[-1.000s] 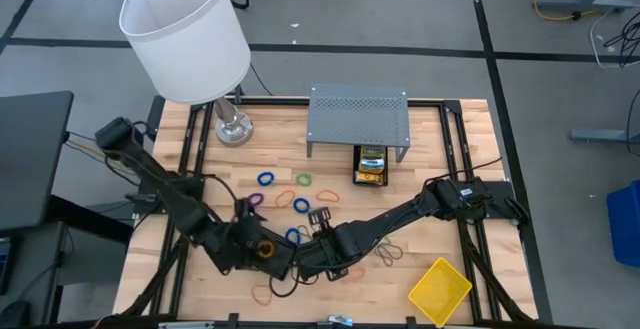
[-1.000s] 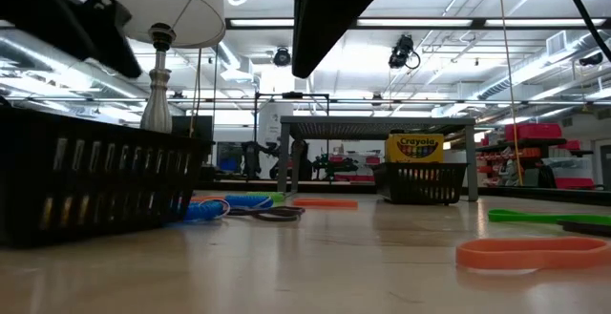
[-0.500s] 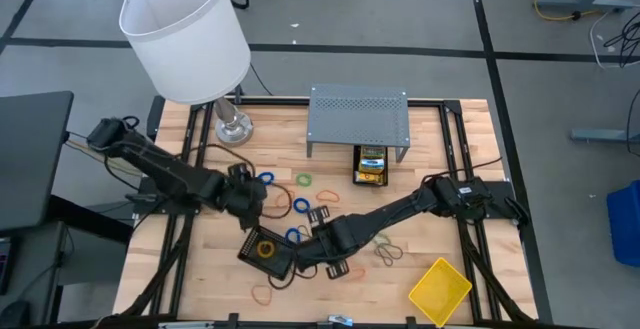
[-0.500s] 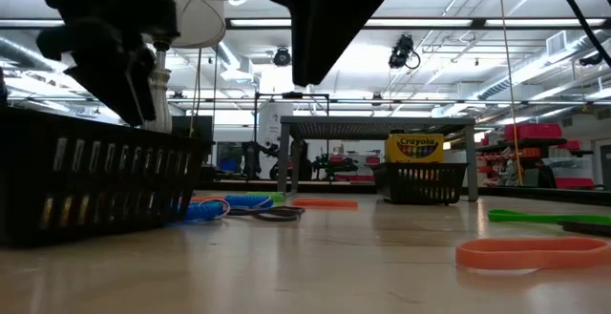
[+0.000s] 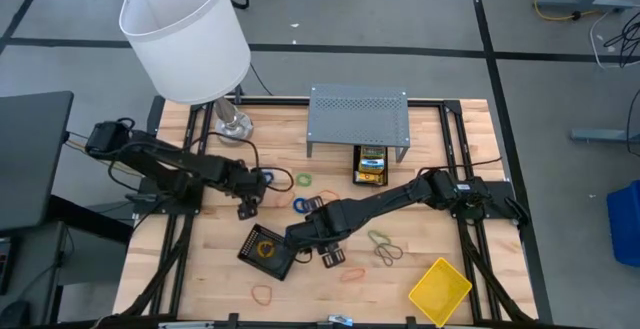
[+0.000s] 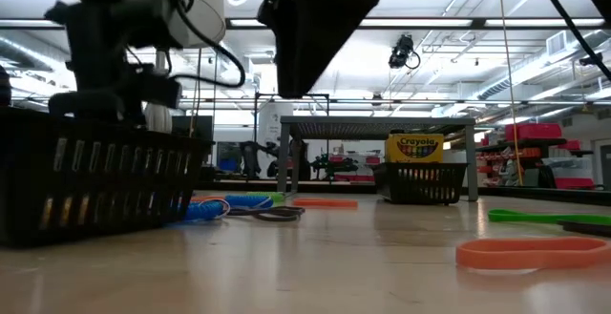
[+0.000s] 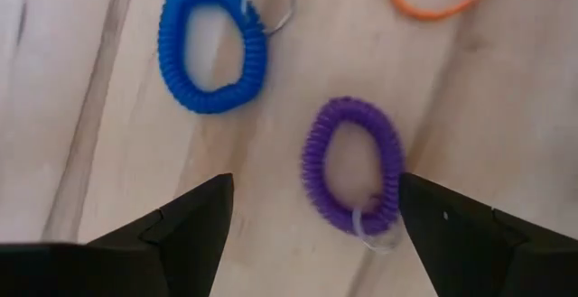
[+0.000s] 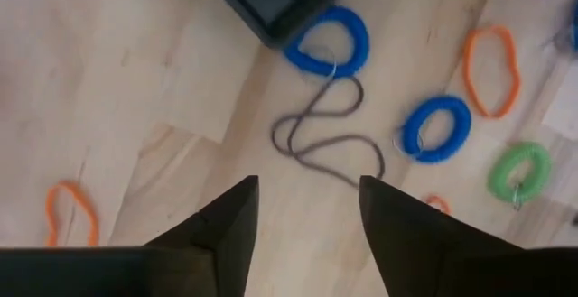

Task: Pick & Place Office Desk Supplies
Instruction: Put the purple spring keychain into the bottom black bin

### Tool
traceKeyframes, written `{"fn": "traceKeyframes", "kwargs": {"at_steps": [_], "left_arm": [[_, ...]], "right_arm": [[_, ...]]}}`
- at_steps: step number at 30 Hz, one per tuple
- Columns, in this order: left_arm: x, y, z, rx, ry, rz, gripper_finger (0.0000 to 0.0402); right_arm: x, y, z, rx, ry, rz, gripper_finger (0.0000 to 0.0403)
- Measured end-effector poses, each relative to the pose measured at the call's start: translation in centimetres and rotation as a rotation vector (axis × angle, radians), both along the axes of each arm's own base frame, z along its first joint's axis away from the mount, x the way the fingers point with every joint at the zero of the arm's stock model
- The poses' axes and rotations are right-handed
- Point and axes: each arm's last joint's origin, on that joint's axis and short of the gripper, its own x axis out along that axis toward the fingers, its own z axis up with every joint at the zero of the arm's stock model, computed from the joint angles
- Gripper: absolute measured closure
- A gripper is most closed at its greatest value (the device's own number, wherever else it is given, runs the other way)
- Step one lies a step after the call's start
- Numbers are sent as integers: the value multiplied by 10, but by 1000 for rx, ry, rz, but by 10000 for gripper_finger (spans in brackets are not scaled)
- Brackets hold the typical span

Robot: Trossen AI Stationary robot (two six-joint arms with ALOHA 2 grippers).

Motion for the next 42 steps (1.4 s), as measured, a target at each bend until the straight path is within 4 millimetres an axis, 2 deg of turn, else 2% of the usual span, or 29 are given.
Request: {"fn": "traceKeyframes", "kwargs": {"at_steps": [5,9,15,18,21,25,30,32,35,37,40,42], "left_arm": [[-2,10,-12,-66,-34,-1,89],[-5,16,-18,-70,-37,-5,89],[-4,20,-19,-47,-49,-36,89],[-2,20,-18,-45,-71,-47,89],[-1,19,-18,-53,-73,-61,102],[-2,19,-18,-59,-70,-65,159],[-3,19,-20,-52,-60,-71,275],[-5,19,-22,-46,-63,-68,325],[-8,19,-26,-38,-68,-66,384],[-8,19,-28,-49,-73,-70,391],[-8,19,-28,-61,-76,-73,398],[-8,18,-28,-68,-82,-75,398]], "right_arm": [[5,2,5,82,-53,28,220],[11,11,28,276,-193,101,229],[15,24,77,398,-510,252,231],[10,18,109,412,-660,274,231],[-3,7,142,389,-762,260,231],[-30,-3,182,369,-850,255,231],[-70,1,221,388,-918,306,231],[-80,8,228,400,-934,339,231],[-84,24,223,440,-931,410,231],[-73,35,201,501,-940,457,231],[-48,41,142,613,-990,445,231],[-40,35,100,656,-1051,398,231]]}}
